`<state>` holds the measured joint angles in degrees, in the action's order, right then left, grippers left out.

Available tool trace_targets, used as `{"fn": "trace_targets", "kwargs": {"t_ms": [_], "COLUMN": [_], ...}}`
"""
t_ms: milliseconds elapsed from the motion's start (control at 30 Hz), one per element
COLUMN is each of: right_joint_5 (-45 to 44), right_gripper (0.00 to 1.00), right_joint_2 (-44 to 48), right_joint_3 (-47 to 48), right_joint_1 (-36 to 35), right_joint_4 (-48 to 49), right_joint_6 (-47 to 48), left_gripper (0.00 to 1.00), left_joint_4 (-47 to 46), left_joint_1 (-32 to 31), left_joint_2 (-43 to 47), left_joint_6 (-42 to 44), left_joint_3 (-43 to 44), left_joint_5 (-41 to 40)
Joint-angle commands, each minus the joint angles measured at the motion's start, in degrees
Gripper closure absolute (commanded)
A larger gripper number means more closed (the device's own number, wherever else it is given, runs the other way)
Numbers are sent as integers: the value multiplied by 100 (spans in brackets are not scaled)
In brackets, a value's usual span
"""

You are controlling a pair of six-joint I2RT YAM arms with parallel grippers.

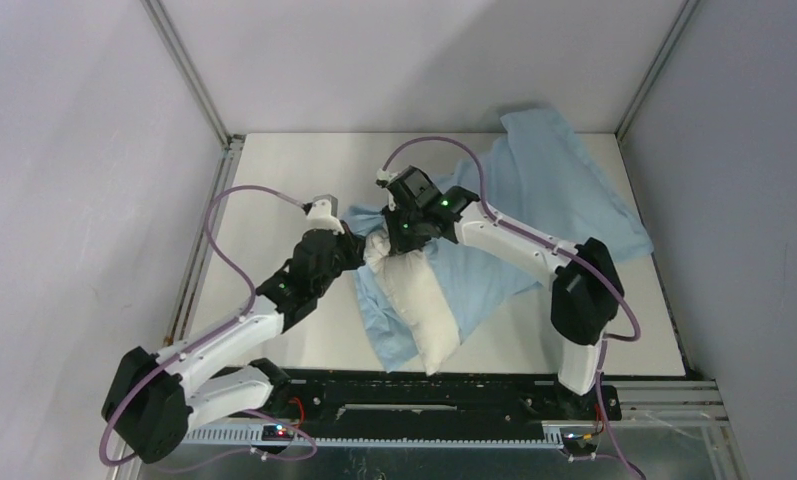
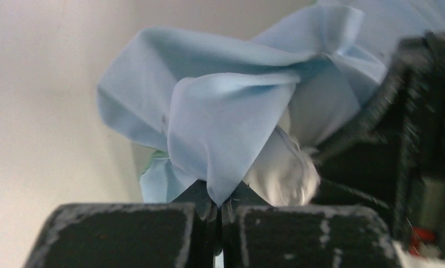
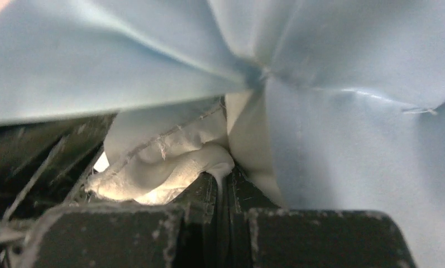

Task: Put the pillow into the pillowcase

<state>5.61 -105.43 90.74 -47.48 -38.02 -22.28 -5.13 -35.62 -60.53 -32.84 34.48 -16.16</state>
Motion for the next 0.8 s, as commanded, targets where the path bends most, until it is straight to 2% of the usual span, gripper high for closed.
{"fn": "trace_targets", "kwargs": {"t_ms": [0,200,433,600,767], "right_joint_5": [-884,-1612,-2219,-2138,-2375], "right_gripper": [100,100,100,100,100], "right_joint_2": [-729,-1443,-1690,-1500,-1170], "right_joint_3": [523,1480,1676,1791,2132], "right_joint_1": [153,238,262,277,393], "right_joint_4": [-795,-1302,-1404,-1006,-652], "right_joint_6": [-90,-223,-328,-465,-718], "left_gripper": [100,100,100,100,100], "left_joint_4": [-983,-918,-910,-981,-888], "left_joint_1": [17,-142,-203,-396,-566], "left_joint_2": [837,1464,1956,1773,1640], "left_joint_6": [504,730,749,645,24], "left_joint_3": [-75,-429,-770,-856,-1133], "left_joint_5": [237,402,487,778,907]}}
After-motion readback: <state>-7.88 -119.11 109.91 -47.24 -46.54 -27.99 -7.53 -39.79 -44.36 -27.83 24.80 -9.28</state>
